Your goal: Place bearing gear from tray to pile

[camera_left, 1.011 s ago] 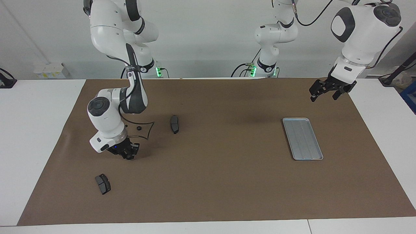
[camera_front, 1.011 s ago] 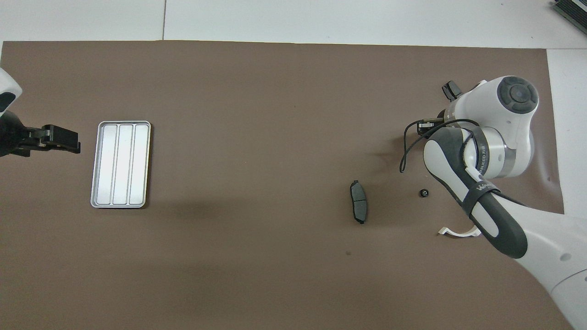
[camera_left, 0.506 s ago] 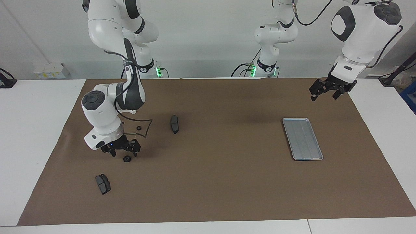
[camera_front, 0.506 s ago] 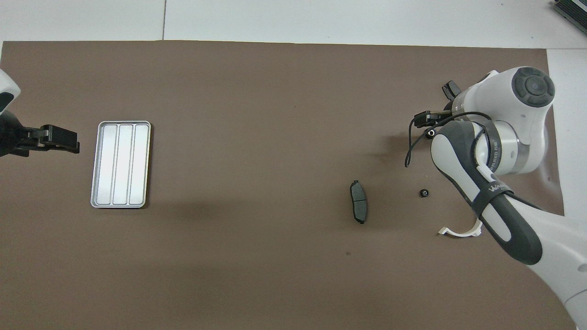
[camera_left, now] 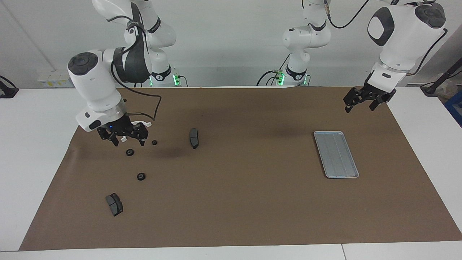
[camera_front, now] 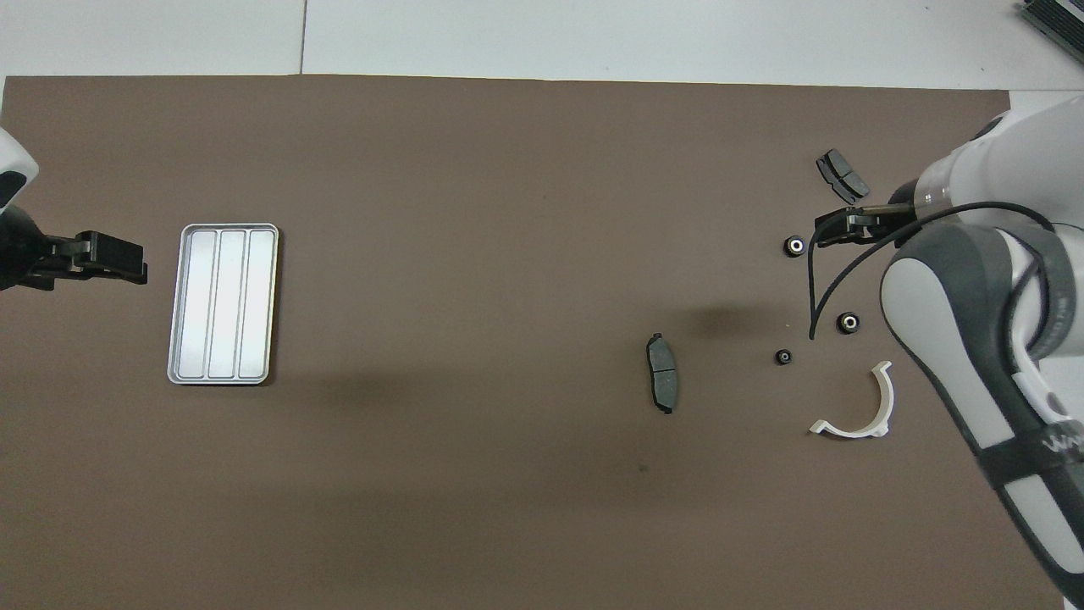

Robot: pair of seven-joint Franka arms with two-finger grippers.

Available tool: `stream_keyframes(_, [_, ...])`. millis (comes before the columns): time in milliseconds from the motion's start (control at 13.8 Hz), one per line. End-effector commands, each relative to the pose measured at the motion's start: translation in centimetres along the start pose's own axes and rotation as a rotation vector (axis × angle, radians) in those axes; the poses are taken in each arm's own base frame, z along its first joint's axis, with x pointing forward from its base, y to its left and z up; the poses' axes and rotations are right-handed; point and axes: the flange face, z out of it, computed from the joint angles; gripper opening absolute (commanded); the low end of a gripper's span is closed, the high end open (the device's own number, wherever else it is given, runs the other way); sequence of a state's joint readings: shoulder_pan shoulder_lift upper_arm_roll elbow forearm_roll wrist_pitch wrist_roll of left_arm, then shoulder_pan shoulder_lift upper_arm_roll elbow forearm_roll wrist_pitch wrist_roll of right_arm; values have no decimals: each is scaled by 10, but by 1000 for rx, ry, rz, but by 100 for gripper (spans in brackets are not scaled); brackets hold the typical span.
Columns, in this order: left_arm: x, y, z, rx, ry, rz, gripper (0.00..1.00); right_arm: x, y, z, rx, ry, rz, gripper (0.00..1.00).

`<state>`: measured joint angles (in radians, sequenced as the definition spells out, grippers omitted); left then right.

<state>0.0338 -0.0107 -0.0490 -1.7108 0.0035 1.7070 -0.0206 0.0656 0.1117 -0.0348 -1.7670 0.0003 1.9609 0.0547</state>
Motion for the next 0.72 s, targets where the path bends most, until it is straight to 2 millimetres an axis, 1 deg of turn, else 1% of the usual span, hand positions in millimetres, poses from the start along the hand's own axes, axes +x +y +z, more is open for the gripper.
stream_keyframes(0, [-8,1,-1,-4,-1,5,100,-17,4,-46,11,20,17,100])
stream_keyframes(217, [-8,0,-1,-4,2,3,100,-25,8,-88,10,-20,23,100])
stream_keyframes(289, [-8,1,-1,-4,5,5,100,-26,8,-99,10,-28,22,100])
stream_keyframes(433, [-7,0,-2,-4,8,3,100,-30,8,-109,29,-55,30,100])
stream_keyframes(650, [-8,1,-2,-4,5,5,100,-36,7,-111,33,-86,28,100])
